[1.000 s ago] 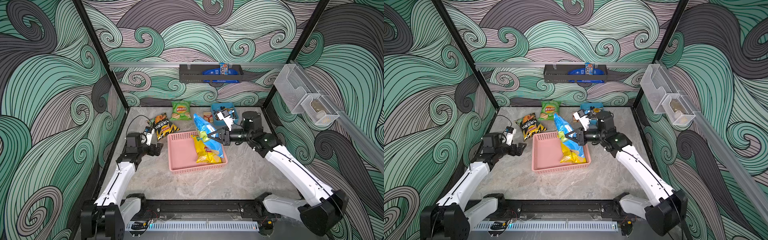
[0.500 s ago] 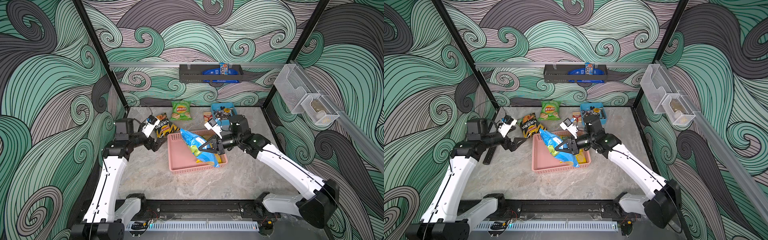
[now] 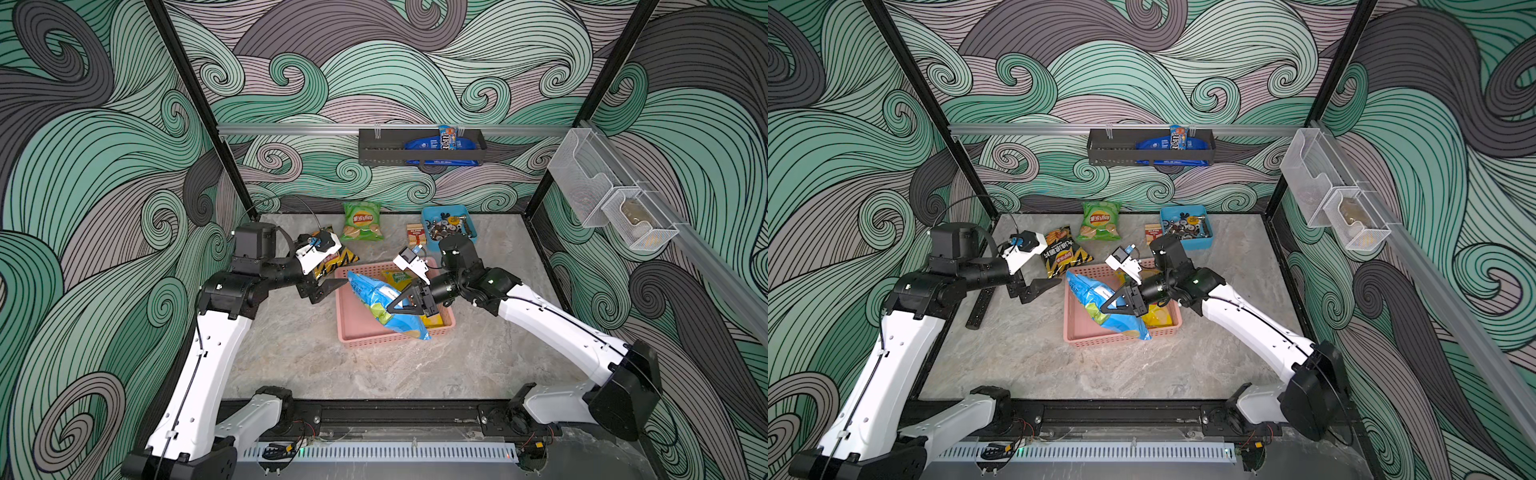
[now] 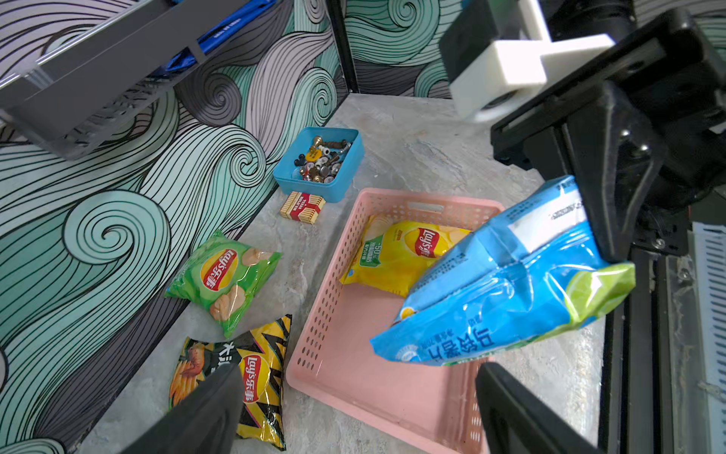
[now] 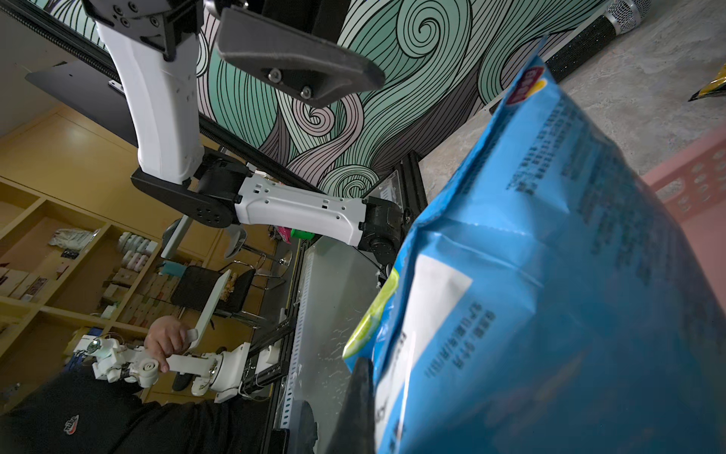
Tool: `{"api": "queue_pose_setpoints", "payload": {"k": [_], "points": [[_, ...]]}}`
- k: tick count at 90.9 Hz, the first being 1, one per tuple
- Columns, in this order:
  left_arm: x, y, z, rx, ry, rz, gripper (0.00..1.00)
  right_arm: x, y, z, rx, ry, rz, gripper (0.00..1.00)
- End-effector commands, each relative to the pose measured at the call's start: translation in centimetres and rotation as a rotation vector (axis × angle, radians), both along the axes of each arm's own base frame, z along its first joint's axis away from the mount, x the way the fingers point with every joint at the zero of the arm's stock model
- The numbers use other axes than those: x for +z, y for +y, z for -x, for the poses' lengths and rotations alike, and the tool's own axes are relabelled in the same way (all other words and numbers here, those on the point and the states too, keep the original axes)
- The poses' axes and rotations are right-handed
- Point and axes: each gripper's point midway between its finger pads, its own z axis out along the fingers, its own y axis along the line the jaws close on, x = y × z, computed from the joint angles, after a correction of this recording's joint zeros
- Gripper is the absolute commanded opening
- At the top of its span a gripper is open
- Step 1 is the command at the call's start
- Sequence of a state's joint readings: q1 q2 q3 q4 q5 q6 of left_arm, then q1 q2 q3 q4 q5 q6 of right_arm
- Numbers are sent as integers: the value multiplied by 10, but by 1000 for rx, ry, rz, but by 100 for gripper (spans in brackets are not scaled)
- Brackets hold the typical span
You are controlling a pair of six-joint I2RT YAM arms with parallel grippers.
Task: Put the potato chips into the basket
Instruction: Pick up the potato chip from the center of the board.
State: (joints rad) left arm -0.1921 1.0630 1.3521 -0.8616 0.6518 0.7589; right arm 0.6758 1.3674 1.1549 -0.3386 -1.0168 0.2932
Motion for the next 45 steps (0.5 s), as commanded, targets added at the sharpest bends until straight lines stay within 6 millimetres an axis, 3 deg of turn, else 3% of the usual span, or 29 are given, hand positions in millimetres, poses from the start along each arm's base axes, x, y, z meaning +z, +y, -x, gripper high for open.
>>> {"api": "queue_pose_setpoints", "payload": {"k": [1,25,45], "points": [[-9,-8,6,-60,-13,-97,90,19,6,8,61,-48,-60,0],[-25,-30,23,-194,-68,-141,89,20,9,15,103,-43,-74,0],[-39,-43,25,-237,-76,-166,78,19,10,19,120,-37,-77,0]]}}
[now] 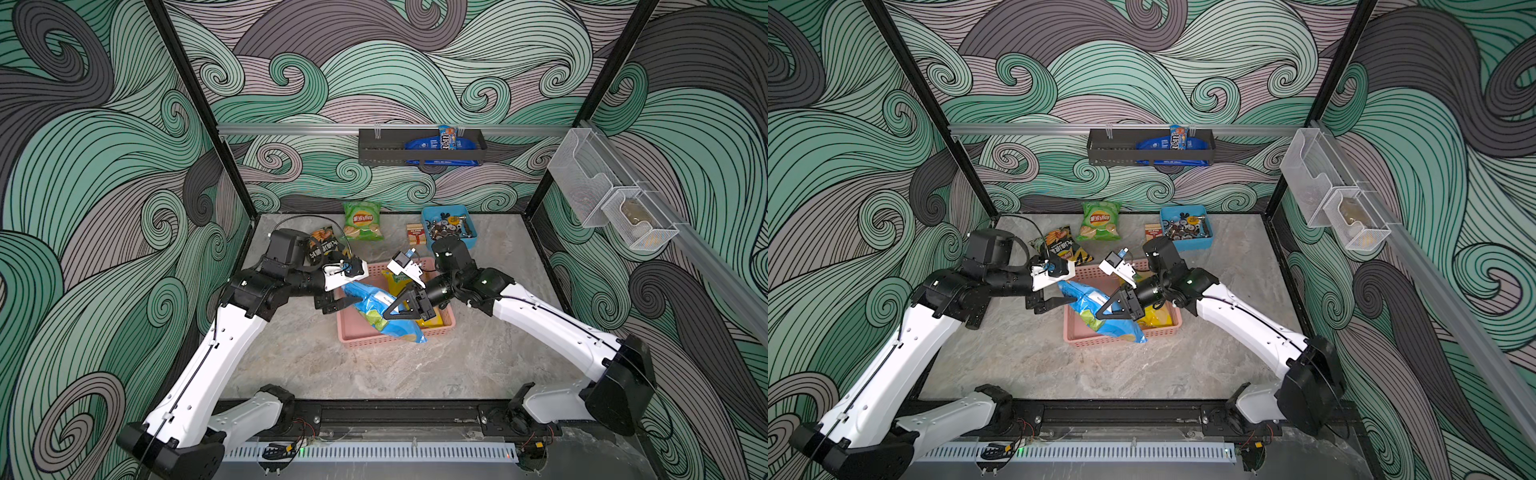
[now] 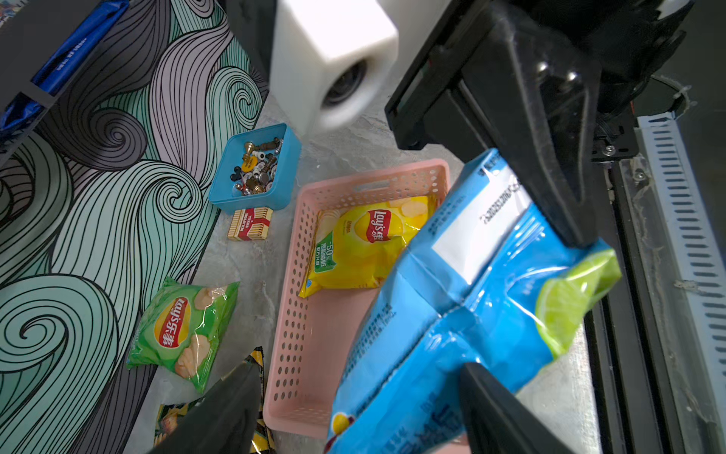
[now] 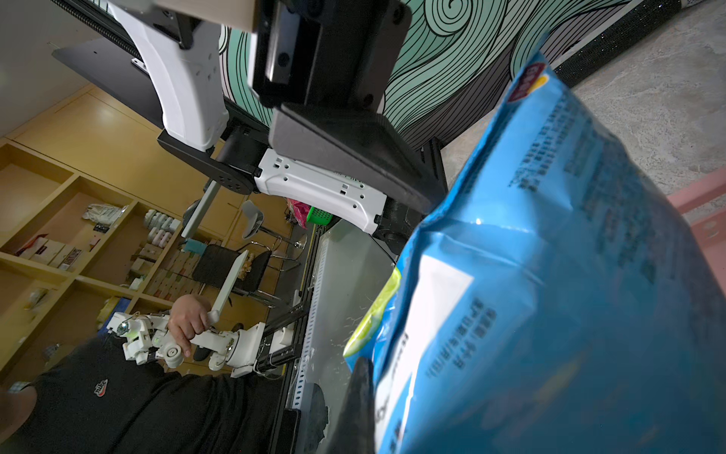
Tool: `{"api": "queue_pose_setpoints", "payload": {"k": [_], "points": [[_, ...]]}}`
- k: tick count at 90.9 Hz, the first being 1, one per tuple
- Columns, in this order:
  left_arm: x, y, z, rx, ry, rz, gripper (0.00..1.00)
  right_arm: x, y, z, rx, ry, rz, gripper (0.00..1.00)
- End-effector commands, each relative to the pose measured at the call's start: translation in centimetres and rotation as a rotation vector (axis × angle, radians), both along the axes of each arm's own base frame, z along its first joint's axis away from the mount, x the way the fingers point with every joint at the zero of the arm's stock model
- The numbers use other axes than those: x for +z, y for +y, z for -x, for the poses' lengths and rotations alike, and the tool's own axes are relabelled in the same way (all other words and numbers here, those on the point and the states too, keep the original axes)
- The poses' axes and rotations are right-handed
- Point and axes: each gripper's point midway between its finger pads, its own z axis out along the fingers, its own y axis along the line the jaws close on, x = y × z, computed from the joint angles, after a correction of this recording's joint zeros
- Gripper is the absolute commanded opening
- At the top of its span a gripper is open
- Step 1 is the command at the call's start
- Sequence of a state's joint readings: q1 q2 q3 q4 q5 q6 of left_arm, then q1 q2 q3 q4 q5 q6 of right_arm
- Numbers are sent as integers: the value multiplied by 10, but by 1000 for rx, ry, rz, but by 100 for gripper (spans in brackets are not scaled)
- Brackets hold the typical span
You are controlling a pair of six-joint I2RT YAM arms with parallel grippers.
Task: Put the potato chips into the basket
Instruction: Pick up the potato chip from the center of the board.
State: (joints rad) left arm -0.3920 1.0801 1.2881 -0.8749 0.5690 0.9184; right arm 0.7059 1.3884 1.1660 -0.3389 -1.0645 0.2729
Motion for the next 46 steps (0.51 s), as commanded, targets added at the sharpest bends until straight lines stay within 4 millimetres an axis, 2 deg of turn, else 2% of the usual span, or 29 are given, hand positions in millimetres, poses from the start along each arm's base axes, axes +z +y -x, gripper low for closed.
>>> {"api": "queue_pose_setpoints", "payload": {"k": [1,21,36,46], "points": [[-2,-5,-1,-18,-35,-15,78,17,3,6,46,-43,-58,0],[-3,-12,0,-29,-51,-14,69,17,4,5,47,-44,-58,0],[-14,-12,14,-84,-20,-58,65,19,4,4,41,-50,-58,0],[-27,-7,27,-156,-25,-117,54,18,3,0,29,-51,-54,0]]}}
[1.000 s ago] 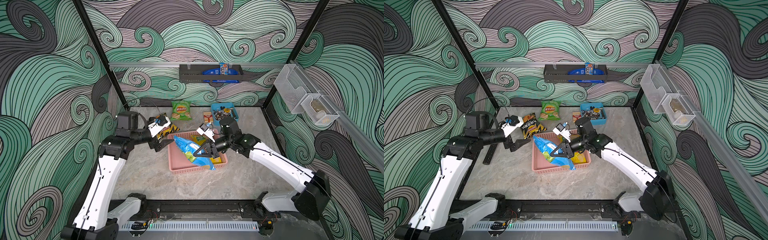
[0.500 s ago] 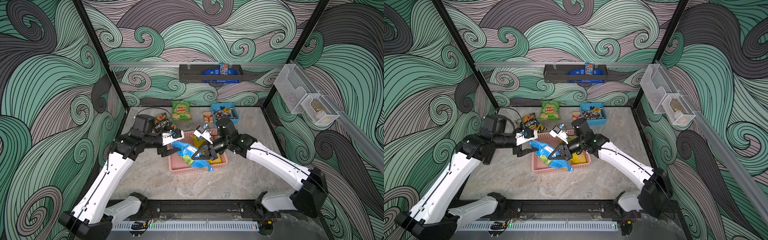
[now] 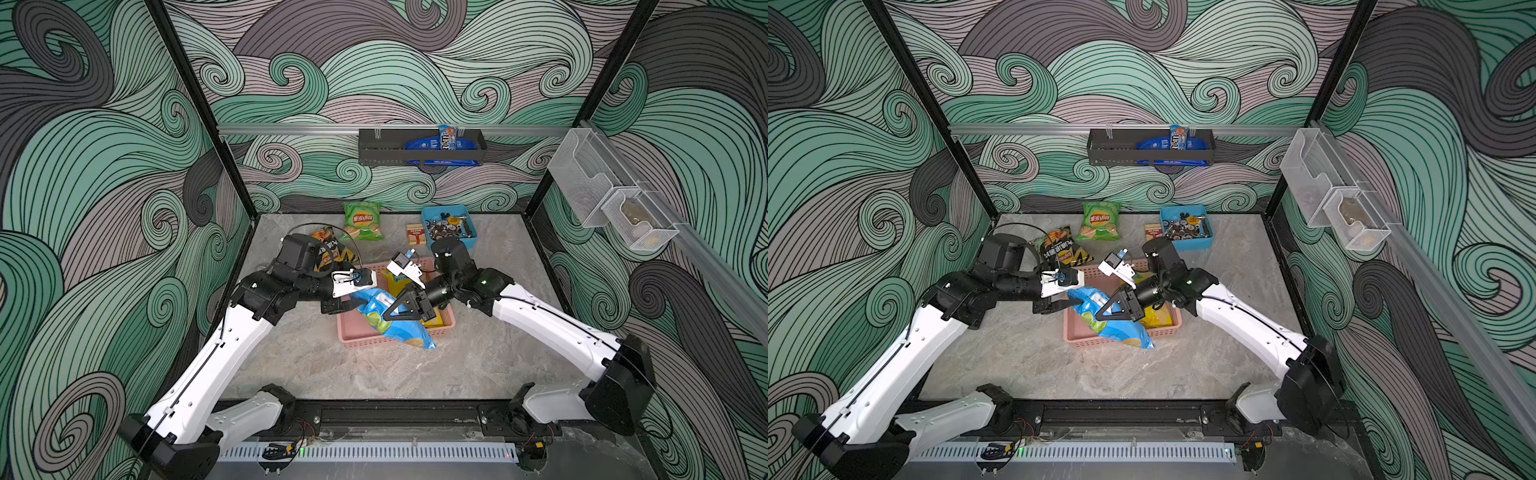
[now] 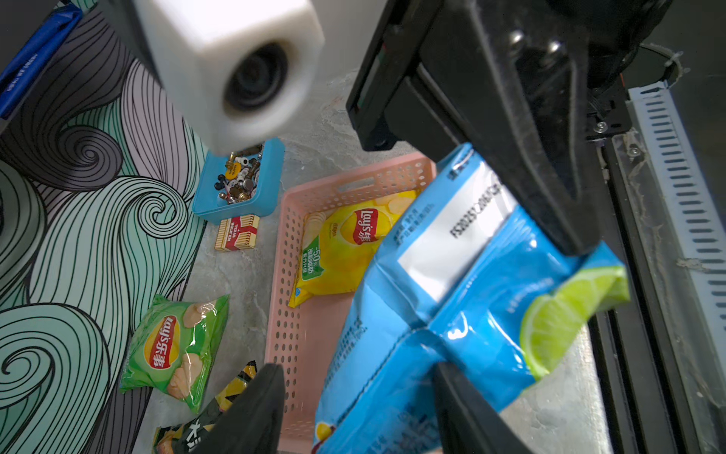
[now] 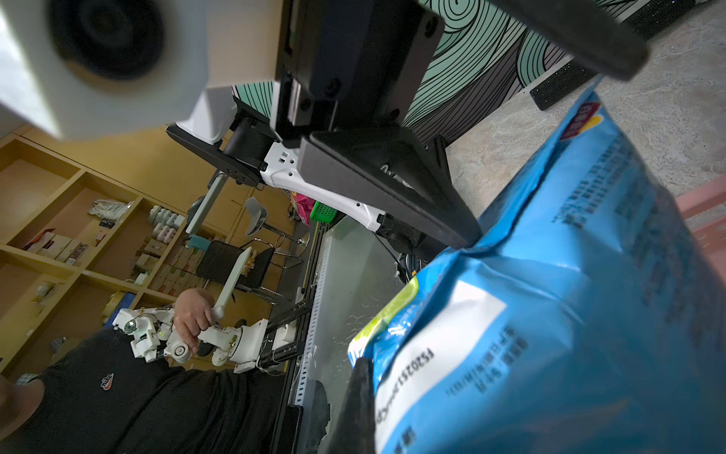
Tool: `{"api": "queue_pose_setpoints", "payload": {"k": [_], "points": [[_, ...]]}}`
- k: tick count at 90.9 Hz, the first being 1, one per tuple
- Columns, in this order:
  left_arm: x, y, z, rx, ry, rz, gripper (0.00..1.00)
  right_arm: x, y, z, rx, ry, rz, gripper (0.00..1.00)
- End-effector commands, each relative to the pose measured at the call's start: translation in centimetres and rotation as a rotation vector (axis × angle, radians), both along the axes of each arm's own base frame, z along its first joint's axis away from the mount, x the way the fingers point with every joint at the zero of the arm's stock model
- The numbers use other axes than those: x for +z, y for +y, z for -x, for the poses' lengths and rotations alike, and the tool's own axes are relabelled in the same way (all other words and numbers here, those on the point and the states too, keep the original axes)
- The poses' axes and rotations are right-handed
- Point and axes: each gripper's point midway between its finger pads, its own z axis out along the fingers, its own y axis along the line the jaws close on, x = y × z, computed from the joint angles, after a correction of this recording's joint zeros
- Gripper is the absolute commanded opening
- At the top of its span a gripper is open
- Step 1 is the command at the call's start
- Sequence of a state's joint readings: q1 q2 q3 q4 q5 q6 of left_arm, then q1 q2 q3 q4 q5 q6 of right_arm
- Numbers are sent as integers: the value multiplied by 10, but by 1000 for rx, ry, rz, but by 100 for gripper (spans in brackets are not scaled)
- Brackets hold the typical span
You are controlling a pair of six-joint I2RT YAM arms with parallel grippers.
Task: Put the potato chips into the basket
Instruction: Pick up the potato chip from the center of the board.
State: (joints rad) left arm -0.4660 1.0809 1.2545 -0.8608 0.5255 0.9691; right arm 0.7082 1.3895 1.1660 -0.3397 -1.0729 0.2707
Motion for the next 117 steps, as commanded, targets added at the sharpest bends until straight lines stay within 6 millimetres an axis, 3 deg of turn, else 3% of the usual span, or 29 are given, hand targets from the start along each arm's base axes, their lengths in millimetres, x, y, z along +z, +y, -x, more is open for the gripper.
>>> {"api": "queue_pose_setpoints", "payload": {"k": [1,20,49,62,80,91,97,117], "points": [[-15,6,20,-90,5,-71,53,17,2,-2,18,-52,-51,0],[-16,11,30,-110,-34,-80,60,13,3,-5,16,-45,-44,0],[-15,3,24,-113,-44,-58,64,10,4,-3,29,-31,-42,0],[-9,-2,20,-110,-68,-34,77,9,4,-3,30,-28,-42,0],[-6,-7,22,-134,-49,-32,77,8,5,-3,30,-23,-38,0],[-16,-9,27,-155,-17,-58,72,10,5,-3,33,-27,-42,0],[-20,-10,30,-167,-2,-75,61,10,6,-3,31,-28,-41,0],[-12,-10,29,-140,-41,-59,39,5,6,-8,9,-26,-22,0]]}}
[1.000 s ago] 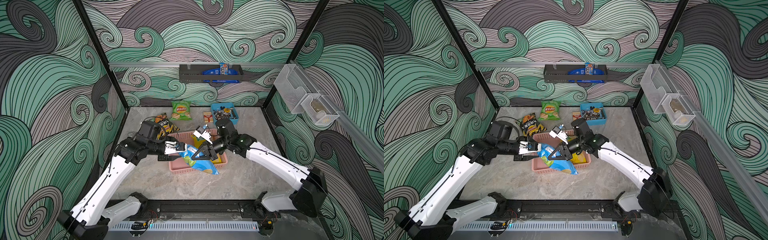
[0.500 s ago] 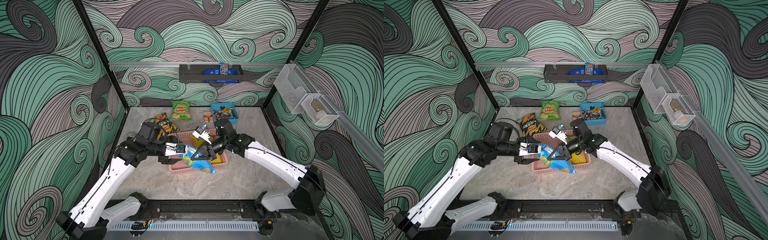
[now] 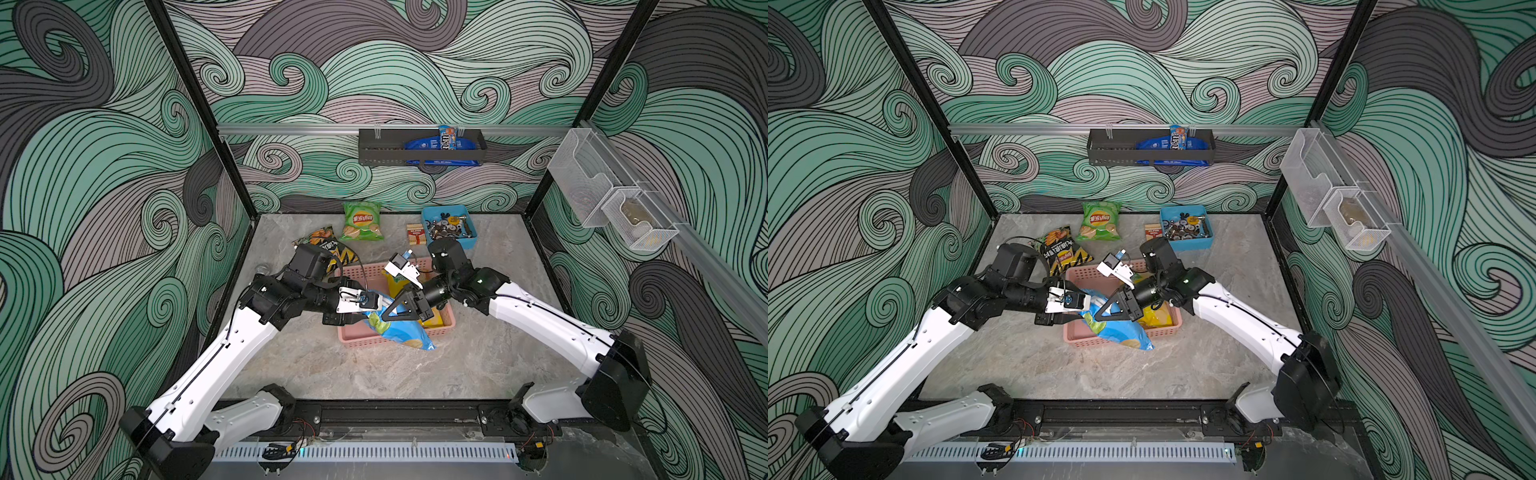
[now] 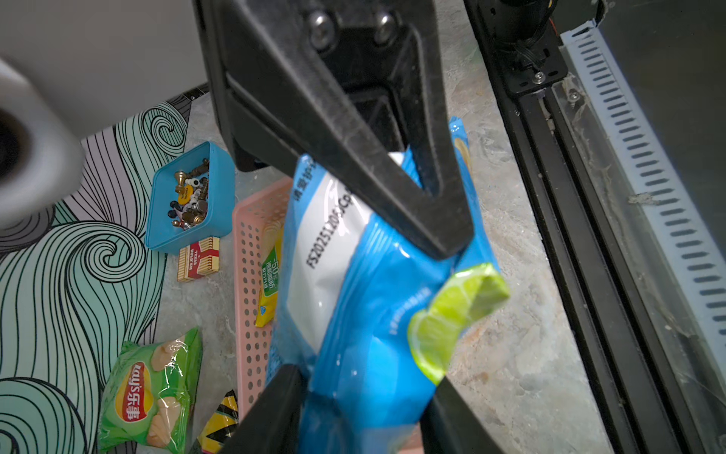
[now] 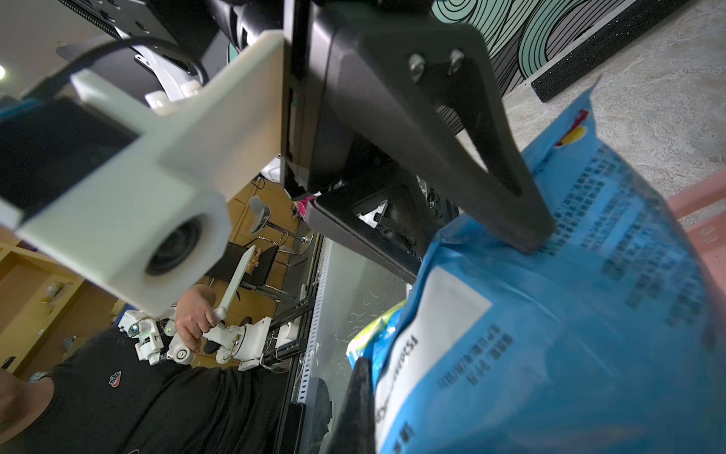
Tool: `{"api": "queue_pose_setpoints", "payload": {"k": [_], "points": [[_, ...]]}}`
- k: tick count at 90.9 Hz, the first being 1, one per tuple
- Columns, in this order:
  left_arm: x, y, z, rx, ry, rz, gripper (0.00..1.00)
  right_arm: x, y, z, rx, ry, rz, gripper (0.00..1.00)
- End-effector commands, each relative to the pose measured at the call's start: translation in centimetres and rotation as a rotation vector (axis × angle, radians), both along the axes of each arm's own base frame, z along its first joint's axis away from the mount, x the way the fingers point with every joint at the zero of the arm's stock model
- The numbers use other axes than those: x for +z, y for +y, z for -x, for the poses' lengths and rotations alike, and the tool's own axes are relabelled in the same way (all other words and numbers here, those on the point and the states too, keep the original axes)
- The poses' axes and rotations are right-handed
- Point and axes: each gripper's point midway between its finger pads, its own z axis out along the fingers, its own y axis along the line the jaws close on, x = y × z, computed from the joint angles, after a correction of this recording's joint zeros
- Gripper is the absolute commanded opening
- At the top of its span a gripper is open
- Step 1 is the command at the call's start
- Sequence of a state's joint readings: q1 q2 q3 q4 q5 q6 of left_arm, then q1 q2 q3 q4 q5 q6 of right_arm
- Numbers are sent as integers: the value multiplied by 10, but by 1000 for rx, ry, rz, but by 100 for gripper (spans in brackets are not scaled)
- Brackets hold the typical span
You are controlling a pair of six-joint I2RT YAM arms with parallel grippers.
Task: Put the potato chips into the basket
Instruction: Pick up the potato chip from the center of the board, then place the potato chip in the basket.
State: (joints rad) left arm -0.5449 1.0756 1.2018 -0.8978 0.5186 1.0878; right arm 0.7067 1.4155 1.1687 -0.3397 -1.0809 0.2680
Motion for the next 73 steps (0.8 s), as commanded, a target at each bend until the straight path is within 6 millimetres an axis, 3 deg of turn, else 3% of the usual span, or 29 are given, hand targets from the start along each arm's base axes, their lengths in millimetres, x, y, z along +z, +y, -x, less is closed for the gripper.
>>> {"api": "queue_pose_setpoints", "payload": {"k": [1,19,33,42,46,56,62,73], "points": [[14,0,4,8,-28,23,38,11,4,-6,1,-44,-32,0],[16,4,3,40,-42,28,9,12,4,-16,-42,-62,-18,2],[14,6,0,73,-33,25,8,14,-1,-33,-114,-71,-2,24],[17,7,-6,120,-35,35,3,19,-10,-51,-199,-84,12,43],[18,8,-11,149,-34,35,2,22,-17,-62,-252,-91,19,53],[19,9,-18,199,-22,35,0,28,-42,-93,-409,-105,39,58],[16,9,-21,217,-1,31,1,30,-60,-111,-521,-112,61,72],[7,5,-31,263,72,10,3,28,-94,-138,-718,-149,108,81]]}}
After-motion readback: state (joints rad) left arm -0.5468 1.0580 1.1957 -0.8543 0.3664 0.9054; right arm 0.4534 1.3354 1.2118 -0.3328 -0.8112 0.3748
